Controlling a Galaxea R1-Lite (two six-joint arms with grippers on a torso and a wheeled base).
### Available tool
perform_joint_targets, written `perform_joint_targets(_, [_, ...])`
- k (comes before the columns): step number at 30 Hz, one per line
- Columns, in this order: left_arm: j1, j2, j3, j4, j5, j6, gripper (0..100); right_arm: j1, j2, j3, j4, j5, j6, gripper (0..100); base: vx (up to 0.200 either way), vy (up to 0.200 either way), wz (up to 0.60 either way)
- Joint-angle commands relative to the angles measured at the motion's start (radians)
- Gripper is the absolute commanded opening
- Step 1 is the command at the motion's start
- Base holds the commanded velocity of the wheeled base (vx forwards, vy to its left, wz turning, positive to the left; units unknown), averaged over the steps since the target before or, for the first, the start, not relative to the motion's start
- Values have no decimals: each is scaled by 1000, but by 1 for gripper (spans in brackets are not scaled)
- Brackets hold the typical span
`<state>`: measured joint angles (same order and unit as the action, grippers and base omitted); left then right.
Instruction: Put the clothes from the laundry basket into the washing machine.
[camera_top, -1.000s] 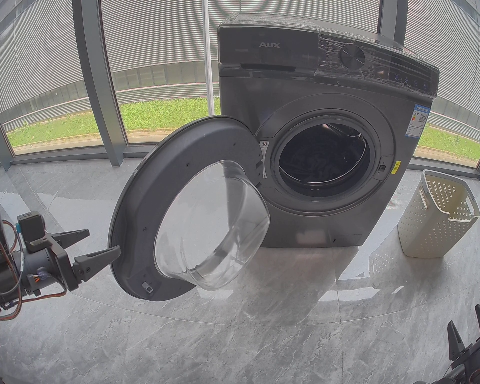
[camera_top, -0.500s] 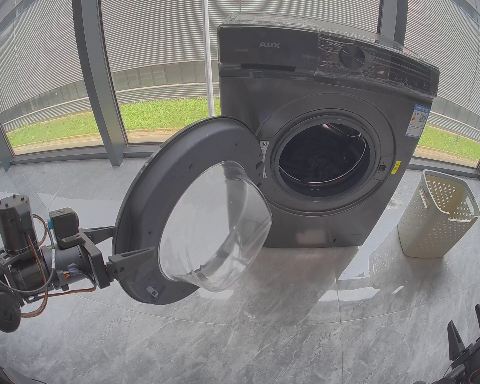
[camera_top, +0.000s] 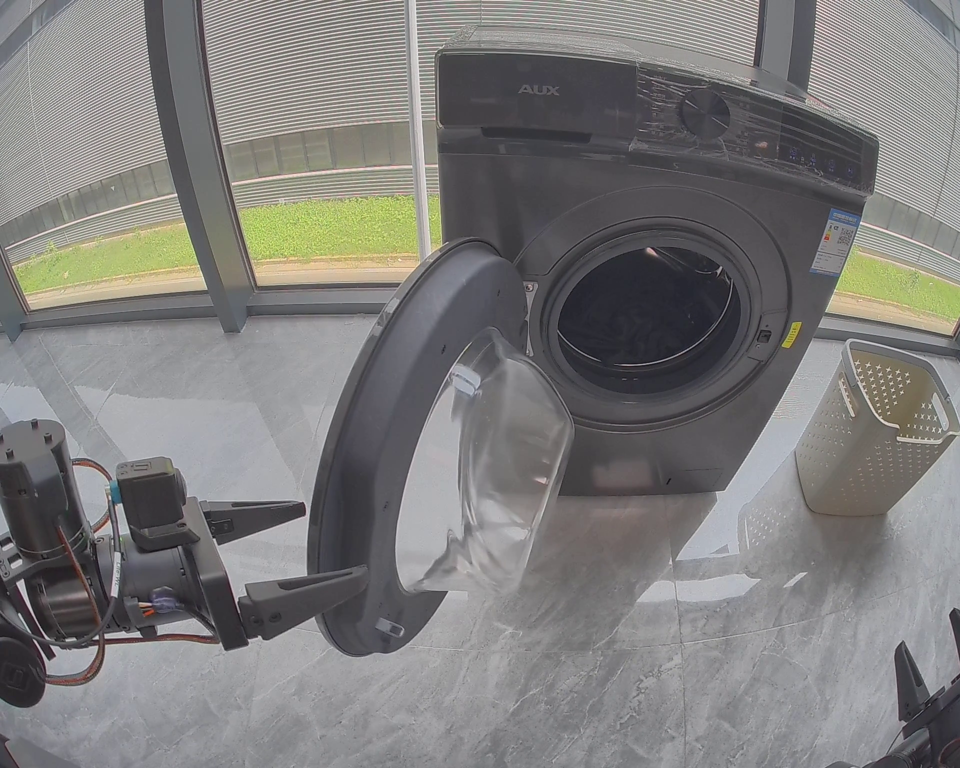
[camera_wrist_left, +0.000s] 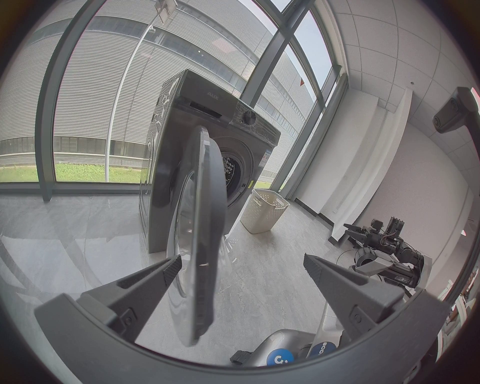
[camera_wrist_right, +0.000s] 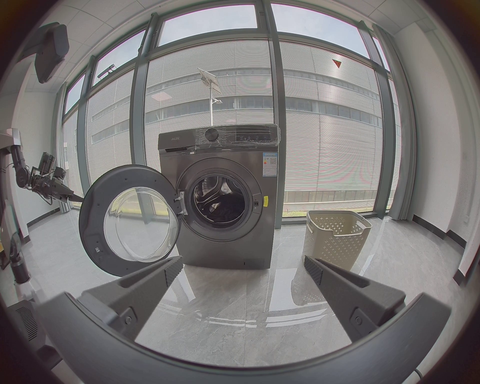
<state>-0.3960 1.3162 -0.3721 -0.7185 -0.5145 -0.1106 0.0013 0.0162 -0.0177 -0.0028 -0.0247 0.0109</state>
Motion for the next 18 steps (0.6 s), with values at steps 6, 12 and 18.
perform_joint_targets(6, [97,-83,6,1,1,3,100,0,-16,16,0,0,-2,100,0,0,0])
perform_joint_targets(12, [158,-84,12,14,16,23,100,0,-16,16,0,0,-2,100,0,0,0])
perform_joint_targets(18, [164,46,-8,-6,105,89,100,0,-16,16,0,0,-2,100,0,0,0])
